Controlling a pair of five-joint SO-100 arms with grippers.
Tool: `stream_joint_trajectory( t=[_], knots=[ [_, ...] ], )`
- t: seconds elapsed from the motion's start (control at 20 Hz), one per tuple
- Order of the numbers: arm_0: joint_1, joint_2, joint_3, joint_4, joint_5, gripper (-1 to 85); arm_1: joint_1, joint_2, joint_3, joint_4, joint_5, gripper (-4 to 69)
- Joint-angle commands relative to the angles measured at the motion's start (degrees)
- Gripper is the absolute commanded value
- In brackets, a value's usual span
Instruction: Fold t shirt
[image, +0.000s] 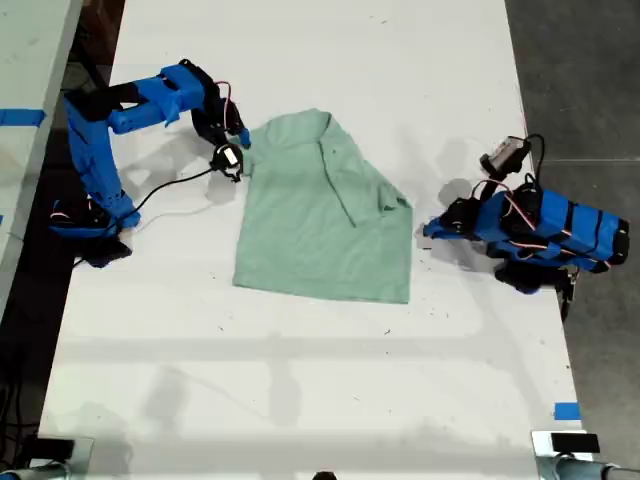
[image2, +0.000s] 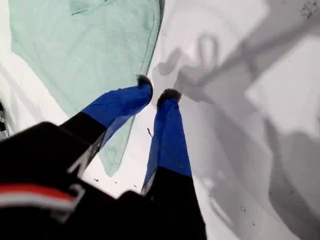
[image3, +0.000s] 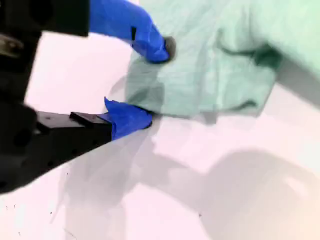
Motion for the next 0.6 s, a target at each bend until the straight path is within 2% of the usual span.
stream_joint_trajectory(
  t=[0.0,0.15,0.3,0.55],
  knots=[
    [0.2,1.8,-1.3,2.7,-3.7,-0.2,-0.8,0.4,2.4,-1.7,-1.1,5.9],
    [4.1,10.5,-5.4,5.4,-5.2,-0.2,-0.8,0.4,2.4,-1.7,-1.2,5.9],
    [12.9,11.7,-18.4,11.7,-9.1,-0.2,-0.8,0.4,2.4,-1.7,-1.2,5.9],
    [26.2,-0.7,-38.2,10.2,-14.2,1.0,-0.9,0.4,2.4,-1.7,-1.1,5.8]
  ],
)
